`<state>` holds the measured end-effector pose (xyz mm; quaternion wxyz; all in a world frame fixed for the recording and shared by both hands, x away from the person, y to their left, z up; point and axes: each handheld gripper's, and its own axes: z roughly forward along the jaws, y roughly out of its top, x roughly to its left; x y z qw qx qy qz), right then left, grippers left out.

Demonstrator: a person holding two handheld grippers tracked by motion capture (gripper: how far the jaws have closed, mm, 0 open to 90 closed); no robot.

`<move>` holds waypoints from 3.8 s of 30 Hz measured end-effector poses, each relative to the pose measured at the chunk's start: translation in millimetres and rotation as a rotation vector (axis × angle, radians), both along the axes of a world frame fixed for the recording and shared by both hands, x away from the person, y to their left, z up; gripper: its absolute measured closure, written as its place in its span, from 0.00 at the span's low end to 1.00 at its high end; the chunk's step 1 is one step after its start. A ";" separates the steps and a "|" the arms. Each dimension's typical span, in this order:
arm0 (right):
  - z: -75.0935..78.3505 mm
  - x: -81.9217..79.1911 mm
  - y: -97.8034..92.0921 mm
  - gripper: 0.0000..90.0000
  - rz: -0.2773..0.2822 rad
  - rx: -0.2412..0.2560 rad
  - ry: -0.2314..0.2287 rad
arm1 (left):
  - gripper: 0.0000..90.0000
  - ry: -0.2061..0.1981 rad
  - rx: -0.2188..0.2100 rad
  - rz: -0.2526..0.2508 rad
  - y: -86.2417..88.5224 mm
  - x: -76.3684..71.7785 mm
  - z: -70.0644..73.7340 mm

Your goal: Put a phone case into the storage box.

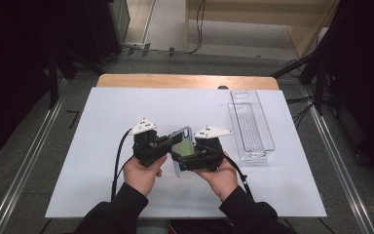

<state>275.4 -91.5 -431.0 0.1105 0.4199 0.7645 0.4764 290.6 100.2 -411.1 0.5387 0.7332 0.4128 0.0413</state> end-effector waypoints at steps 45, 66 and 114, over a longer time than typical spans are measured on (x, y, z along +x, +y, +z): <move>-1.9 17.4 -35.9 0.17 0.056 -0.047 0.002 | 0.34 0.119 0.055 -0.265 17.1 4.1 7.1; 5.0 17.9 -51.2 0.17 0.183 -0.020 0.043 | 0.34 0.101 0.202 -0.420 32.3 -7.5 -19.4; 39.9 20.6 -101.7 0.17 0.001 0.010 -0.004 | 0.34 0.143 0.235 -0.224 105.1 -21.4 -49.8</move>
